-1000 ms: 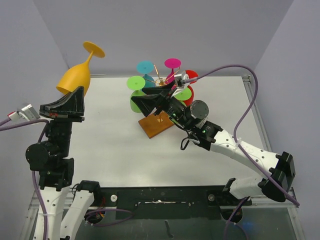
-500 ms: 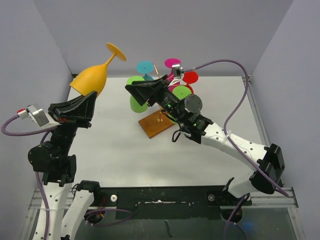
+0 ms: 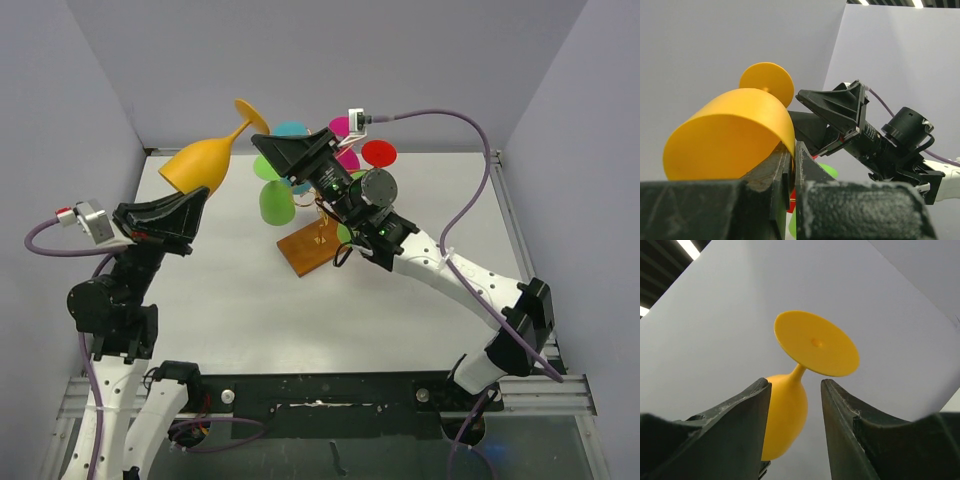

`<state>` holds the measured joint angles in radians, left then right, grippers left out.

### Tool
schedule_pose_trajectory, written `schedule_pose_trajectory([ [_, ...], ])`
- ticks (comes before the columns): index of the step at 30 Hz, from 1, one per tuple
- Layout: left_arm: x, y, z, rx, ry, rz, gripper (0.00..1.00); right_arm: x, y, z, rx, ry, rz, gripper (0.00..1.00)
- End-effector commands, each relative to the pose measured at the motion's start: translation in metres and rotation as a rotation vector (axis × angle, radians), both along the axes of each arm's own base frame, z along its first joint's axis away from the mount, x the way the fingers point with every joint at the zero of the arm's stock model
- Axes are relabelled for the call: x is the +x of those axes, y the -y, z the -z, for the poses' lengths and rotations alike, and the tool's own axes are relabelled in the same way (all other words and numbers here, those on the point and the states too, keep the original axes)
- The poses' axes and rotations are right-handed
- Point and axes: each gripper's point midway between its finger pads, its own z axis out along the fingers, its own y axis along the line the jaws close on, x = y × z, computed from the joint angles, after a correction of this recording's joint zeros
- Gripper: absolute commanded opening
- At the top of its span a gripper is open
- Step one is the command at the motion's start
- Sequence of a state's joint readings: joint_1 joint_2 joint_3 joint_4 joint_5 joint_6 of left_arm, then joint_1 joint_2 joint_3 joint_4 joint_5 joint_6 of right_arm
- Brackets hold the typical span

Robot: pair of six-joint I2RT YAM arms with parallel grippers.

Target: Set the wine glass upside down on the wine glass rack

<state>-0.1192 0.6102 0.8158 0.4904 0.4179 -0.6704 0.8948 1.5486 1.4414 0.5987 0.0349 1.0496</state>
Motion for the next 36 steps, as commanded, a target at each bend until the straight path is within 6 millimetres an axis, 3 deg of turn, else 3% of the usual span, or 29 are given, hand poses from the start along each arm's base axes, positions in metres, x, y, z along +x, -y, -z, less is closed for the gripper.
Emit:
schedule_pose_trajectory([
  [1,-0.009,0.002,-0.014,-0.006,0.061,0.018,0.0,0.002,0.016,-0.032,0.083,-0.008,0.03,0.44],
  [10,-0.01,0.007,-0.011,0.002,0.07,0.049,0.0,0.013,0.016,-0.027,0.063,-0.095,0.077,0.4],
  [24,-0.008,0.016,-0.004,0.019,0.064,0.105,0.0,0.006,-0.007,-0.031,0.084,-0.098,-0.045,0.41],
  [36,-0.014,0.025,0.001,0.056,0.069,0.153,0.0,0.004,-0.008,-0.035,0.126,-0.095,-0.067,0.41],
])
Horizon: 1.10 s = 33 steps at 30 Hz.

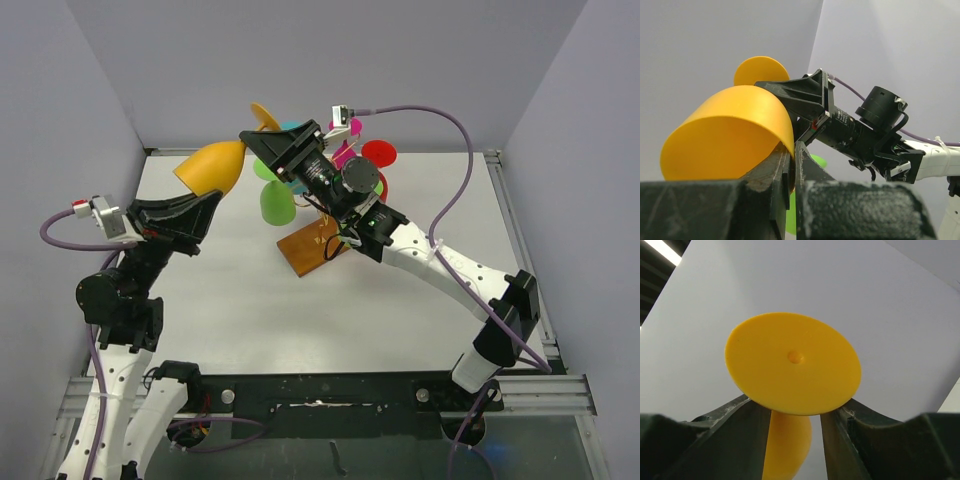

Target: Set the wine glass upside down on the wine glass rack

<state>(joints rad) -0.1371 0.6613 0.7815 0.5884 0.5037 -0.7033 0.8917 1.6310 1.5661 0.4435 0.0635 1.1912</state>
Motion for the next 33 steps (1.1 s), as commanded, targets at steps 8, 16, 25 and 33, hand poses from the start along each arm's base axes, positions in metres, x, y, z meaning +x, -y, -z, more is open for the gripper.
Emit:
schedule_pose_trajectory([
  [8,-0.017,0.011,-0.003,0.041,0.049,0.071,0.0,-0.02,0.013,-0.049,0.142,0.092,-0.037,0.33],
  [16,-0.016,0.011,-0.002,0.049,0.037,0.063,0.0,-0.024,0.019,-0.05,0.152,0.113,-0.03,0.14],
  [25,-0.013,0.005,-0.001,0.053,0.026,0.015,0.22,-0.027,0.033,-0.053,0.141,0.18,0.034,0.08],
  [33,-0.019,-0.003,0.0,0.099,0.033,-0.061,0.49,-0.028,0.058,-0.055,0.119,0.239,0.133,0.07],
])
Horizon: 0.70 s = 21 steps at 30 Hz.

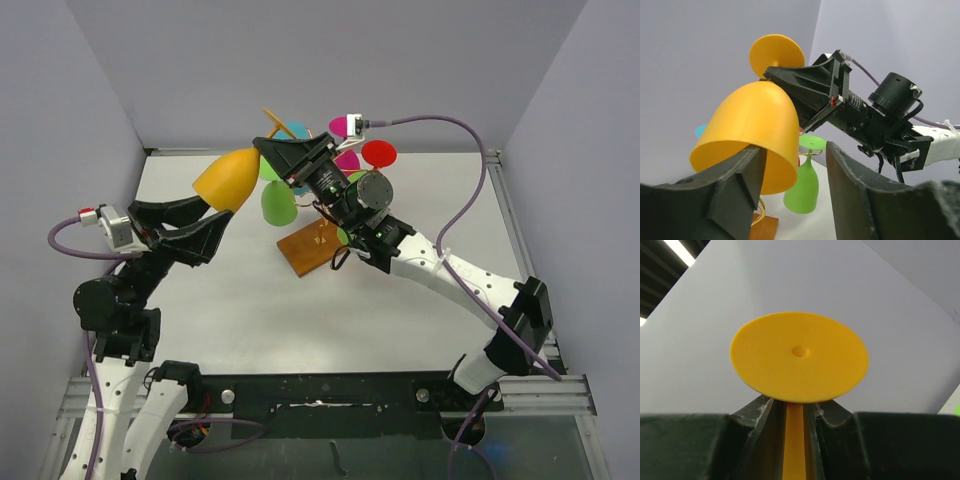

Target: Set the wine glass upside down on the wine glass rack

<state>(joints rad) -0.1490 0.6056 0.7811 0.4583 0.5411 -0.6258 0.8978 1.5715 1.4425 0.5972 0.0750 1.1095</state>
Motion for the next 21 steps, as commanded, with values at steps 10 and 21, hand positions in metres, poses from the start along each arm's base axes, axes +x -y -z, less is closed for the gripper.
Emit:
schedule_pose_trajectory([
  [10,-0.017,-0.013,-0.008,0.054,0.083,-0.103,0.59,-0.01,0.09,-0.037,0.021,0.206,0.209,0.07],
  [21,-0.011,-0.011,-0.021,0.026,0.019,-0.084,0.61,-0.026,0.121,-0.015,-0.194,0.388,0.262,0.08],
])
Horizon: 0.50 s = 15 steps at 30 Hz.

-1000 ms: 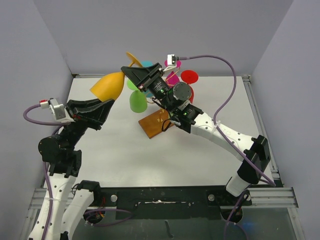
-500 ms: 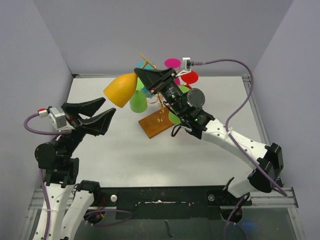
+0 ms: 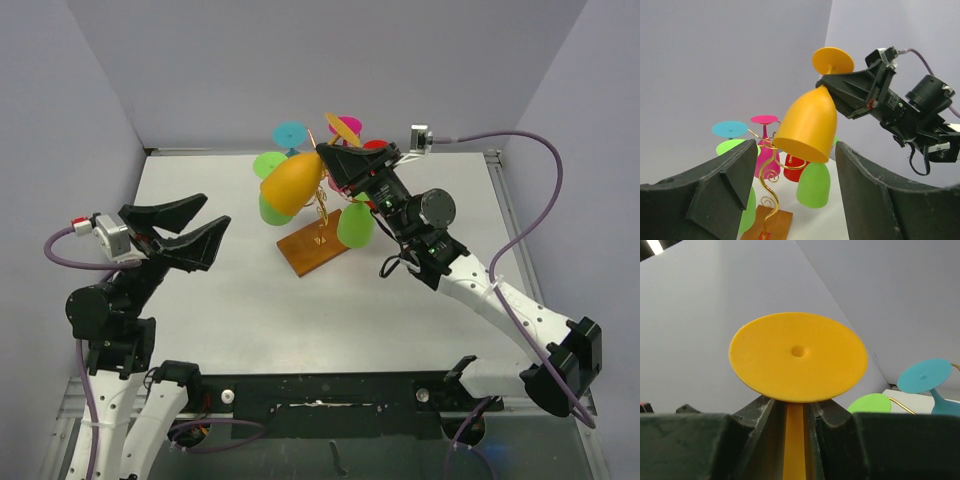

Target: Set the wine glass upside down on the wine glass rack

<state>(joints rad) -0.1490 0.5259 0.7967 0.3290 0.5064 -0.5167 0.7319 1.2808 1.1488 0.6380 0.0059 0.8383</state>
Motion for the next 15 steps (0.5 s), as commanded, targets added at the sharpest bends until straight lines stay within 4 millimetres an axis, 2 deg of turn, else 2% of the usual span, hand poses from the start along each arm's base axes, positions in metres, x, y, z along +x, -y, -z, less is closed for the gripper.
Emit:
schedule_pose_trajectory([
  [1,0.004,0.0,-0.022,-0.023,-0.029,0.007,0.61,-0.031,0.02,-0.024,-0.068,0.182,0.025,0.08],
  [9,0.025,0.003,-0.02,-0.074,-0.155,0.023,0.61,-0.067,0.025,-0.012,-0.236,0.311,-0.037,0.08],
  [11,0.032,0.008,-0.017,-0.119,-0.219,0.067,0.6,-0.08,0.025,-0.005,-0.291,0.356,-0.073,0.09],
  [15,0.037,0.032,0.001,-0.121,-0.352,0.246,0.55,-0.092,0.025,0.027,-0.395,0.362,-0.119,0.09],
])
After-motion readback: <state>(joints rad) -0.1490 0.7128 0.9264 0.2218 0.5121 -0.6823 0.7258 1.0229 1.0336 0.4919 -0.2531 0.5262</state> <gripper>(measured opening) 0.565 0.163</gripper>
